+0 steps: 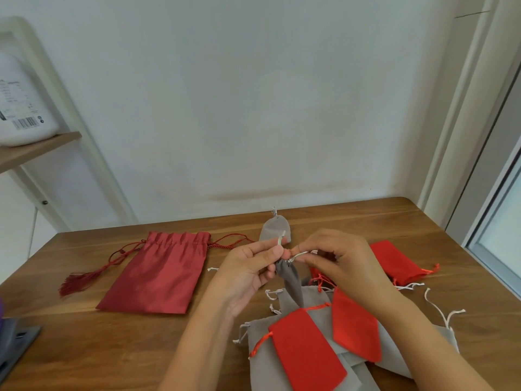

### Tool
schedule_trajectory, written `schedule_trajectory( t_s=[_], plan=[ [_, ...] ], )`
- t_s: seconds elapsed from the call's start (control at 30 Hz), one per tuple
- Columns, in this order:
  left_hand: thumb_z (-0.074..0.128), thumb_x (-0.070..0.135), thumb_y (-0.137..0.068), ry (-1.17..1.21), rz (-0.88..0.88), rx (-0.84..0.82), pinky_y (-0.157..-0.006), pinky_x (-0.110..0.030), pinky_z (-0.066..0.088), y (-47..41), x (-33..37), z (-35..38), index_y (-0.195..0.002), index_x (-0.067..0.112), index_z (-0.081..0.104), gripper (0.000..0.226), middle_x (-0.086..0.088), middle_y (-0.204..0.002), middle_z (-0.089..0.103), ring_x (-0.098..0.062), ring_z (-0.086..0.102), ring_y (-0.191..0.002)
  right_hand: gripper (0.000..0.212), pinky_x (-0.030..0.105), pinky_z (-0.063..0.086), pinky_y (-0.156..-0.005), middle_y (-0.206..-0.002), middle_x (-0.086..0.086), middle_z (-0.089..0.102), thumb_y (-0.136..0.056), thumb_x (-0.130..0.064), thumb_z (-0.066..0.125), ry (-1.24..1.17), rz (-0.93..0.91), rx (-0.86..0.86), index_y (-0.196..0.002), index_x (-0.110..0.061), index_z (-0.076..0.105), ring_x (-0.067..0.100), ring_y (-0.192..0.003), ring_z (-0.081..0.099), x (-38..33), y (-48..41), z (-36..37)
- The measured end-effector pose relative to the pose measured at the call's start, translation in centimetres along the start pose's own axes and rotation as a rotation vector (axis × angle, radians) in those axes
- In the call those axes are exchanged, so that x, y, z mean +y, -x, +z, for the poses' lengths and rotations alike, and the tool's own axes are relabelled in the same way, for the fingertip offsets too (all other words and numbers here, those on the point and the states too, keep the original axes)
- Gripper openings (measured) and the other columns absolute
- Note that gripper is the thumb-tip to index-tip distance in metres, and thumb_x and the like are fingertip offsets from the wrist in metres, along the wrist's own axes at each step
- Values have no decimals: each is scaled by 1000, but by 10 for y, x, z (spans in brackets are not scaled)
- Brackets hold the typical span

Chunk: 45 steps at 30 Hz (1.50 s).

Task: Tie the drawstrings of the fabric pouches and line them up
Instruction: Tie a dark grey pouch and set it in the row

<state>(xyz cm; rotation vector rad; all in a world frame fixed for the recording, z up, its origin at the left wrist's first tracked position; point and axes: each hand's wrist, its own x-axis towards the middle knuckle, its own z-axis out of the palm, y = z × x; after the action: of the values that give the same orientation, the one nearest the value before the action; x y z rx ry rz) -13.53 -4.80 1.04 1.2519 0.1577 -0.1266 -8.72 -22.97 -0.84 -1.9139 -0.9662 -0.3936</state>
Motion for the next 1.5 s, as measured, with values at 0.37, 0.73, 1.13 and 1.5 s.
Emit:
schedule_trajectory(
  t_s=[0.37, 0.73, 1.13, 1.5],
  plan=[
    [58, -1, -86, -404, 19, -74, -55, -17, 39, 5, 4, -3, -69, 5, 71, 22, -1, -64, 63, -7, 47, -55, 19, 9, 44, -81, -115, -12, 64, -90, -27, 57, 46, -70, 33, -91, -17, 72, -4, -97, 61, -3, 2, 21],
    [72, 20, -79, -500, 172, -19, -52, -12, 36, 11, 5, 3, -69, 15, 75, 12, 6, -57, 61, -2, 45, -53, 18, 22, 53, -67, -82, -8, 71, -85, -9, 70, -326, 199, 53, -88, -27, 73, 7, -69, 65, -7, 1, 17],
    [74, 16, -78, -328, 108, 93, -45, -14, 29, 4, 3, 0, -69, 12, 75, 9, -4, -66, 57, -4, 39, -48, 15, 20, 51, -68, -85, -13, 71, -81, -32, 67, -27, 59, 190, -88, -21, 76, 1, -79, 65, -7, 3, 20],
    [81, 8, -57, 223, -244, -19, -45, -14, 35, -3, -1, -5, -74, 10, 71, 20, 0, -66, 62, -6, 52, -53, 10, 14, 51, -76, -100, -13, 72, -86, -16, 64, -203, 84, 68, -94, -13, 70, -1, -90, 68, -11, 5, 18]
  ],
)
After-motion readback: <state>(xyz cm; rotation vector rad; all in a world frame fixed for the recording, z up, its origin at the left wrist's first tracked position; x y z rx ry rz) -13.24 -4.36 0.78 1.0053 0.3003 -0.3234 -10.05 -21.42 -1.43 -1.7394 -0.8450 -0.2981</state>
